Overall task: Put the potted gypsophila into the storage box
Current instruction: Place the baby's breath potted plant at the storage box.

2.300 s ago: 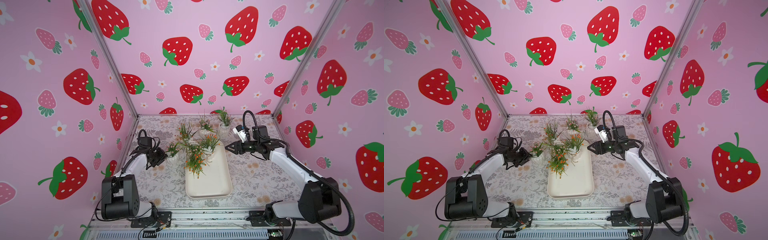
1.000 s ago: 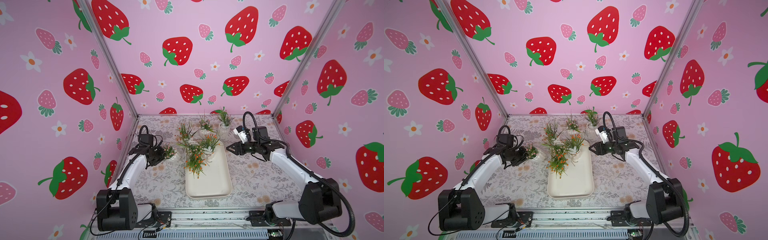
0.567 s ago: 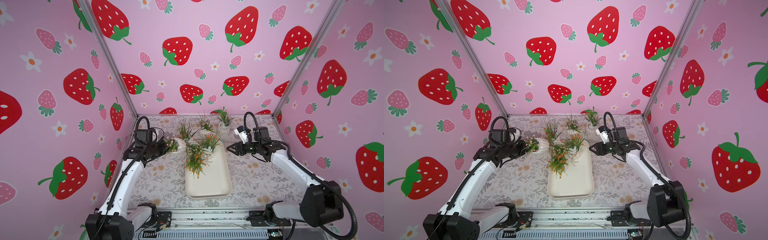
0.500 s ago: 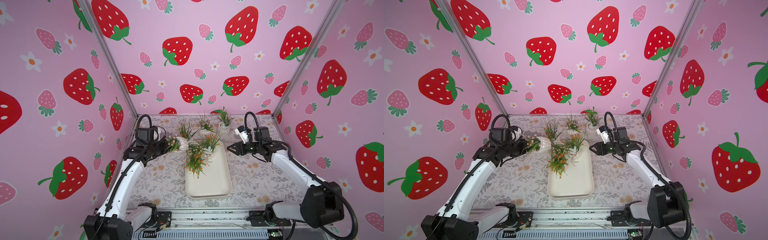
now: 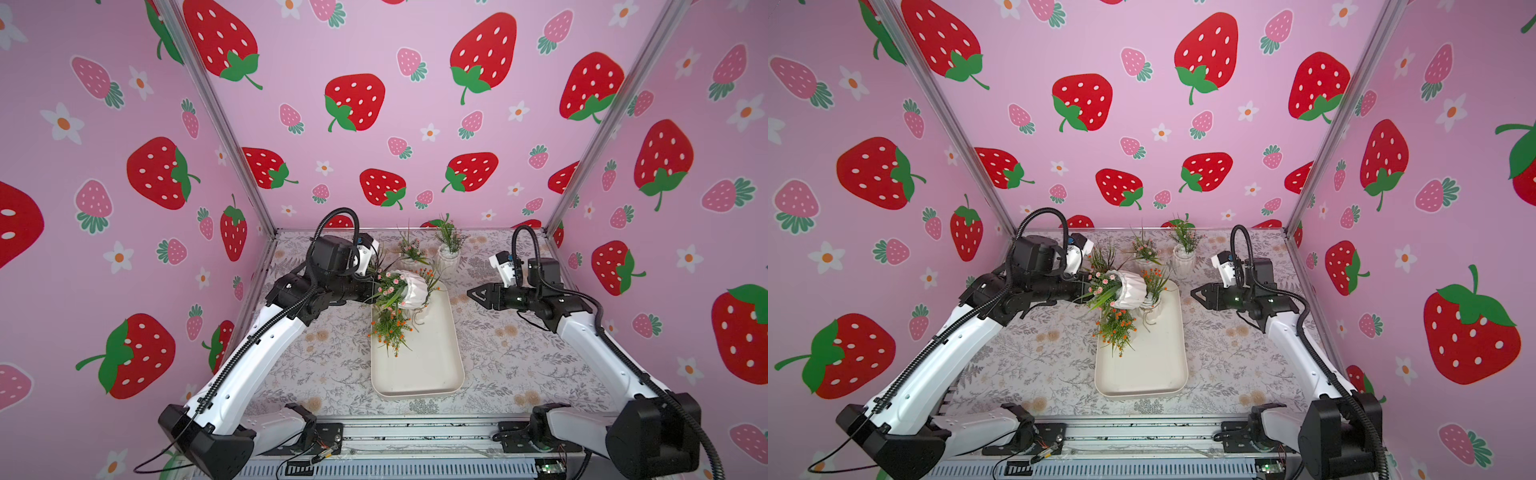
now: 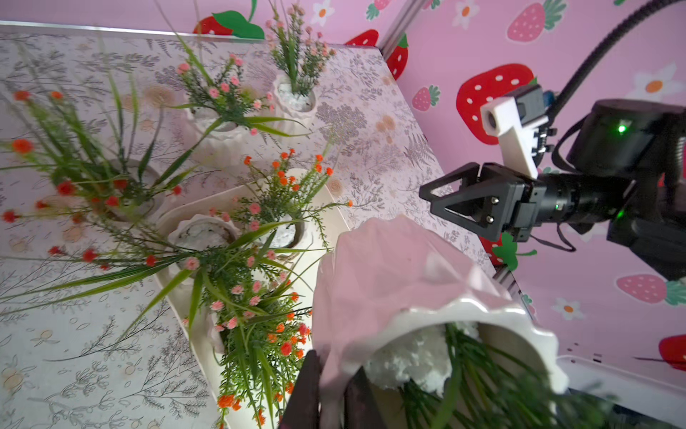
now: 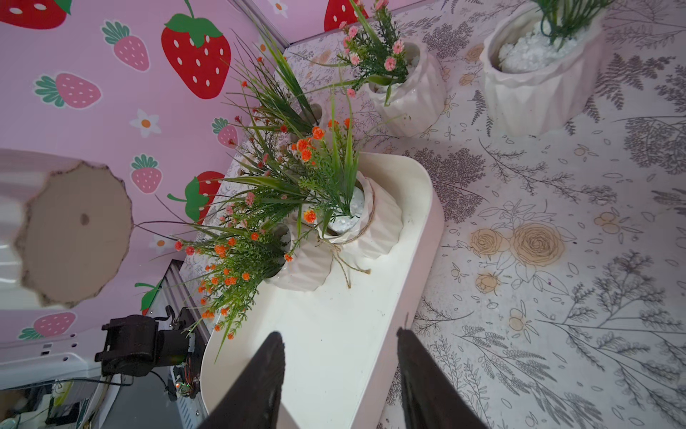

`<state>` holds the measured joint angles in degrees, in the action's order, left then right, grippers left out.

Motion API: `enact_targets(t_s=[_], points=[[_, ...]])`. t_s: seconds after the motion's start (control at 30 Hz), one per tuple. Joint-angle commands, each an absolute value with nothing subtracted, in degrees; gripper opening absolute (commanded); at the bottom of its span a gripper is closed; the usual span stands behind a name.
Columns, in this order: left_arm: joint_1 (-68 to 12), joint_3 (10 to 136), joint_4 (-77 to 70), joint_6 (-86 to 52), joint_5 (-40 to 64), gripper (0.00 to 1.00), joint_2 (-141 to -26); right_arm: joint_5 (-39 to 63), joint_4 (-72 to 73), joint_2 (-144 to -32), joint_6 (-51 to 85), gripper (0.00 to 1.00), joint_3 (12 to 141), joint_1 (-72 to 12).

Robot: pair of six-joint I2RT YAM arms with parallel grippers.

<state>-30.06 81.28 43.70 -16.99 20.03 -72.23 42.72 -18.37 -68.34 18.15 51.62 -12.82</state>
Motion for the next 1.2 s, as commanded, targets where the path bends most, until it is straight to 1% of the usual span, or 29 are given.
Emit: enact_targets(t_s=[0.0, 0.23, 0.37, 0.47, 0.77, 1.0, 1.17], points=[[-34.6, 87.3, 45.9, -13.2, 19.3, 0.00, -76.1, 44.1, -18.0, -65.8, 20.2, 0.51, 49.5, -11.2], [-42.9, 99.7, 59.1, -10.0, 9.6, 0.00, -90.7, 44.3, -18.2, -61.7, 22.8, 0.51, 45.6, -7.8], [-44.8, 104.0, 63.4, -11.6, 4.8, 0.00, -97.2, 44.3, -18.2, -60.7, 23.3, 0.51, 44.5, -6.3], [-45.2, 103.7, 62.3, -13.7, 4.7, 0.00, -99.1, 44.3, -18.3, -60.5, 23.4, 0.51, 44.1, -5.4], [-45.4, 98.1, 53.0, -22.6, 4.0, 0.00, -101.4, 43.4, -18.5, -60.2, 23.7, 0.51, 43.2, -3.9], [-47.3, 96.8, 50.6, -25.9, 1.6, 0.00, -103.4, 43.5, -18.5, -60.8, 23.5, 0.51, 42.8, -3.2], [-47.9, 97.0, 51.7, -28.8, 0.2, 0.00, -105.9, 43.8, -18.4, -60.8, 23.4, 0.51, 42.7, -2.8]])
